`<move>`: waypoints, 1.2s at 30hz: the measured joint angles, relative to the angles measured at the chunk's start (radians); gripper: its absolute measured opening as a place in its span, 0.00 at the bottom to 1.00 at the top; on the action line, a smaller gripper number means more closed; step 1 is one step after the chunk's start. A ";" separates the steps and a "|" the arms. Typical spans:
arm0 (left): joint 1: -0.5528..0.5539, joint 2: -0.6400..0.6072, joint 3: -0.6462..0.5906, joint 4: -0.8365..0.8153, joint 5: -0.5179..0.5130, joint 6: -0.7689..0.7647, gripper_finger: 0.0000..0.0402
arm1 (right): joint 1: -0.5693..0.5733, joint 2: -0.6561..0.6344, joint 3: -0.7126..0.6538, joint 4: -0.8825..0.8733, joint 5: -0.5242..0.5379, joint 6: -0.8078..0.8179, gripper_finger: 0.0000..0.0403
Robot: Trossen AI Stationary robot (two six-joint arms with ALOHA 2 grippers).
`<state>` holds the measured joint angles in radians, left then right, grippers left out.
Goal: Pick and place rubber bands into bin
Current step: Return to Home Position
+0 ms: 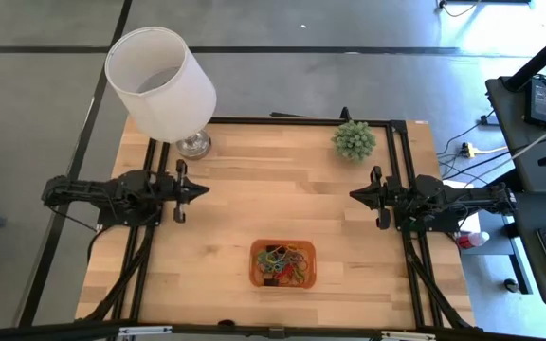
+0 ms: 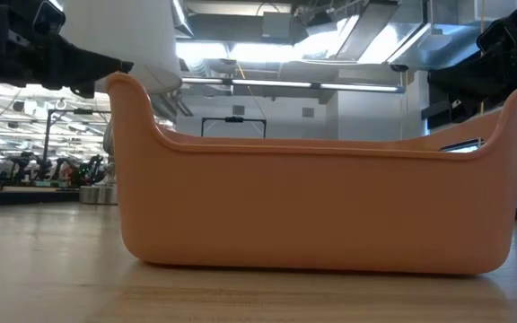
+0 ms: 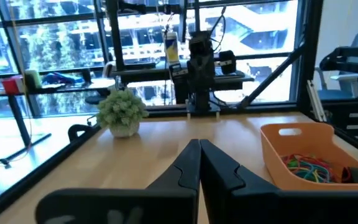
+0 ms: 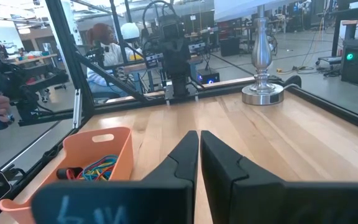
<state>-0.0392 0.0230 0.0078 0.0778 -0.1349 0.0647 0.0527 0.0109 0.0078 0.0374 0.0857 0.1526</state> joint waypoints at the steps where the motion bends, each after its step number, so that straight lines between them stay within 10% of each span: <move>1: 0.007 -0.005 0.000 -0.005 0.001 -0.001 0.00 | 0.000 0.000 0.000 0.000 0.000 0.000 0.06; 36: 0.049 0.014 0.000 -0.053 0.043 -0.051 0.01 | 0.000 0.000 0.000 0.000 0.000 -0.001 0.06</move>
<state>0.0093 0.0372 0.0078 0.0250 -0.0917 0.0135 0.0528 0.0105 0.0079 0.0376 0.0860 0.1517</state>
